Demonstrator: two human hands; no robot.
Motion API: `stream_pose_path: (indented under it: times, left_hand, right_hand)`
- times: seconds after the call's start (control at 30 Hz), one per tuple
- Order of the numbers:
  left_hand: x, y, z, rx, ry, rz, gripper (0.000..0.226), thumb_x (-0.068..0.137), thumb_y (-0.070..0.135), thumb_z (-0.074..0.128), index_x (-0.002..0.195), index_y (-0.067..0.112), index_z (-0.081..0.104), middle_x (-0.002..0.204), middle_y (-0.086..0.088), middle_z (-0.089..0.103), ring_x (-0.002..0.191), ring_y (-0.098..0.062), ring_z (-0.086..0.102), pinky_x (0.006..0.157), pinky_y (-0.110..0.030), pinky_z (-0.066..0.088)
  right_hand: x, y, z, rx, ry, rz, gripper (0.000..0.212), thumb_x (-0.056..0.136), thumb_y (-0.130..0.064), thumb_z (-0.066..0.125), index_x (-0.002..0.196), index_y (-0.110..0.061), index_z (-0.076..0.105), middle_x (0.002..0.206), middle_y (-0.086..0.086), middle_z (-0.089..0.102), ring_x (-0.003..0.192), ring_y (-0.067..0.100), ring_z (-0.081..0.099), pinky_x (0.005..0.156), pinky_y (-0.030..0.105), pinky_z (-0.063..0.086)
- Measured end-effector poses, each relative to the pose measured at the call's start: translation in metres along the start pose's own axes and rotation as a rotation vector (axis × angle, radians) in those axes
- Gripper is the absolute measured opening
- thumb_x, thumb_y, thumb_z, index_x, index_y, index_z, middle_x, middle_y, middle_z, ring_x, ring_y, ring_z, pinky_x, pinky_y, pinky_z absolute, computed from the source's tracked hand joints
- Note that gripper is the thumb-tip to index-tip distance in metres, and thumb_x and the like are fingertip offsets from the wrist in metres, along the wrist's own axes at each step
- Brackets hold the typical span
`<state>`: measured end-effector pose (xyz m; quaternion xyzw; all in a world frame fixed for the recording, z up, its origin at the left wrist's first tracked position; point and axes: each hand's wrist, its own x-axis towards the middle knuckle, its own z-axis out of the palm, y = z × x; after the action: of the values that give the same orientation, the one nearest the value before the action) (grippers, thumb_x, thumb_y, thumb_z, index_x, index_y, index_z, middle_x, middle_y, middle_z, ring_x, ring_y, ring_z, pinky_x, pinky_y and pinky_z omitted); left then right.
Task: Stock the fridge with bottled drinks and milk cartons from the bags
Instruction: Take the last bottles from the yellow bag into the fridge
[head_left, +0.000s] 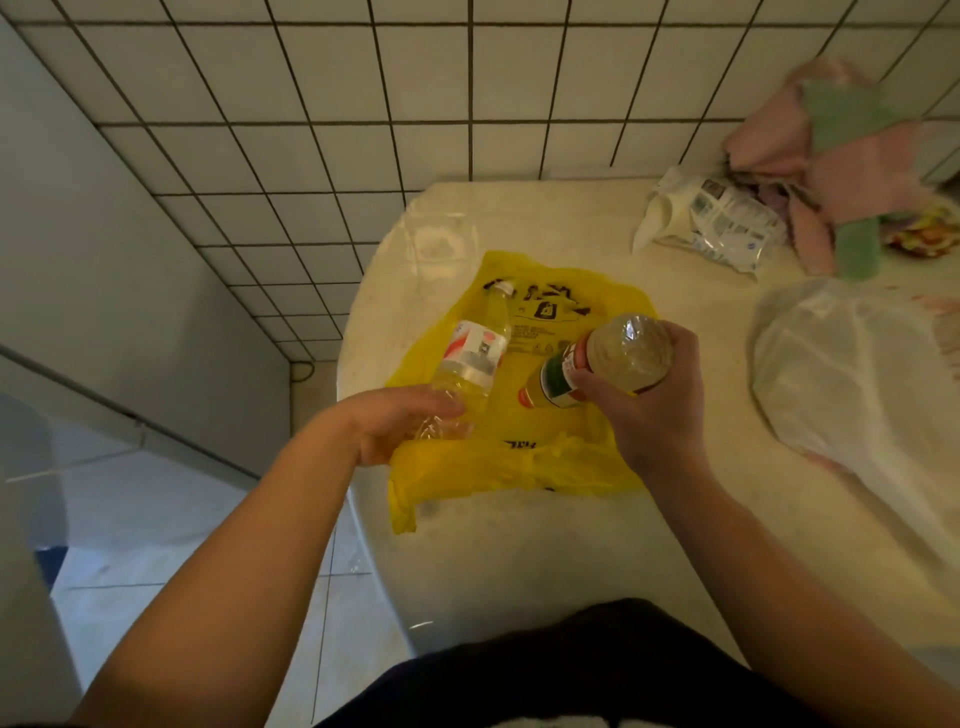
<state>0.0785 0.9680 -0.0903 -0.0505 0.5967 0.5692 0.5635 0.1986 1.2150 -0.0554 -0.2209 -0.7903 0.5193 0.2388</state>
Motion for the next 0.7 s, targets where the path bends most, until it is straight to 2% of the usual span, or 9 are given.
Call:
stream_pose_path:
  times: [0.03, 0.1, 0.17, 0.23, 0.33, 0.5, 0.57, 0.63, 0.7]
  left_hand:
    - [-0.006, 0.003, 0.000, 0.072, -0.007, -0.018, 0.085, 0.059, 0.036, 0.092, 0.133, 0.011, 0.058, 0.131, -0.017, 0.063, 0.122, -0.035, 0.059, 0.110, -0.055, 0.040]
    - [-0.015, 0.004, 0.001, 0.151, 0.032, -0.062, 0.092, 0.046, 0.043, 0.096, 0.126, 0.011, 0.063, 0.122, -0.015, 0.069, 0.113, -0.032, 0.065, 0.105, -0.050, 0.046]
    - [-0.021, 0.004, 0.008, 0.116, 0.085, -0.089, 0.078, 0.058, 0.043, 0.090, 0.124, 0.010, 0.064, 0.113, -0.014, 0.072, 0.098, -0.029, 0.070, 0.090, -0.042, 0.056]
    - [-0.025, 0.000, 0.021, 0.068, 0.110, -0.129, 0.056, 0.076, 0.042, 0.074, 0.121, 0.011, 0.064, 0.106, -0.015, 0.074, 0.087, -0.028, 0.071, 0.078, -0.038, 0.058]
    - [-0.023, -0.013, 0.033, -0.056, 0.154, -0.172, 0.053, 0.077, 0.045, 0.071, 0.117, 0.011, 0.066, 0.107, -0.018, 0.073, 0.090, -0.032, 0.070, 0.084, -0.042, 0.055]
    - [-0.010, -0.033, 0.040, -0.172, 0.269, -0.156, 0.058, 0.083, 0.046, 0.070, 0.129, 0.011, 0.061, 0.122, -0.015, 0.069, 0.106, -0.030, 0.064, 0.104, -0.042, 0.045]
    - [-0.009, -0.037, 0.046, -0.222, 0.345, -0.136, 0.061, 0.081, 0.050, 0.071, 0.129, 0.015, 0.060, 0.120, -0.013, 0.070, 0.106, -0.029, 0.065, 0.095, -0.040, 0.050]
    - [-0.009, -0.042, 0.051, -0.298, 0.409, -0.093, 0.059, 0.082, 0.054, 0.068, 0.127, 0.018, 0.060, 0.119, -0.011, 0.069, 0.101, -0.027, 0.064, 0.084, -0.037, 0.049]
    - [-0.011, -0.047, 0.056, -0.374, 0.438, -0.055, 0.062, 0.080, 0.060, 0.066, 0.129, 0.022, 0.060, 0.125, -0.008, 0.065, 0.105, -0.026, 0.061, 0.092, -0.039, 0.044]
  right_hand:
    - [-0.003, 0.000, -0.002, 0.003, 0.008, 0.001, 0.073, 0.062, -0.030, 0.092, 0.118, -0.027, 0.046, 0.107, -0.014, 0.054, 0.094, 0.002, 0.057, 0.075, 0.018, 0.048]
    - [-0.007, -0.001, -0.006, 0.008, 0.021, 0.005, 0.072, 0.062, -0.031, 0.092, 0.118, -0.027, 0.046, 0.105, -0.015, 0.055, 0.093, 0.001, 0.057, 0.075, 0.020, 0.048]
    - [-0.012, -0.004, -0.010, 0.018, 0.034, 0.007, 0.071, 0.062, -0.029, 0.092, 0.116, -0.027, 0.046, 0.103, -0.016, 0.055, 0.090, -0.004, 0.056, 0.074, 0.016, 0.047]
    - [-0.018, -0.005, -0.014, 0.039, 0.052, 0.007, 0.068, 0.063, -0.026, 0.091, 0.114, -0.027, 0.046, 0.099, -0.018, 0.055, 0.086, -0.009, 0.056, 0.072, 0.012, 0.046]
    - [-0.027, -0.006, -0.021, 0.048, 0.056, 0.015, 0.066, 0.064, -0.023, 0.091, 0.112, -0.027, 0.046, 0.094, -0.021, 0.055, 0.084, -0.008, 0.057, 0.072, 0.016, 0.047]
    - [-0.044, 0.000, -0.030, 0.041, 0.039, 0.056, 0.069, 0.063, -0.026, 0.091, 0.115, -0.027, 0.046, 0.098, -0.018, 0.056, 0.088, -0.001, 0.058, 0.074, 0.025, 0.051]
    - [-0.050, 0.002, -0.033, 0.045, 0.036, 0.075, 0.070, 0.062, -0.028, 0.091, 0.116, -0.027, 0.046, 0.100, -0.016, 0.057, 0.091, 0.002, 0.059, 0.075, 0.025, 0.051]
    - [-0.056, 0.003, -0.037, 0.054, 0.033, 0.094, 0.069, 0.063, -0.028, 0.091, 0.116, -0.028, 0.047, 0.101, -0.016, 0.057, 0.090, 0.001, 0.059, 0.073, 0.020, 0.050]
    - [-0.060, 0.001, -0.041, 0.089, 0.048, 0.116, 0.068, 0.063, -0.027, 0.091, 0.116, -0.026, 0.048, 0.102, -0.015, 0.057, 0.087, -0.004, 0.058, 0.068, 0.012, 0.047]
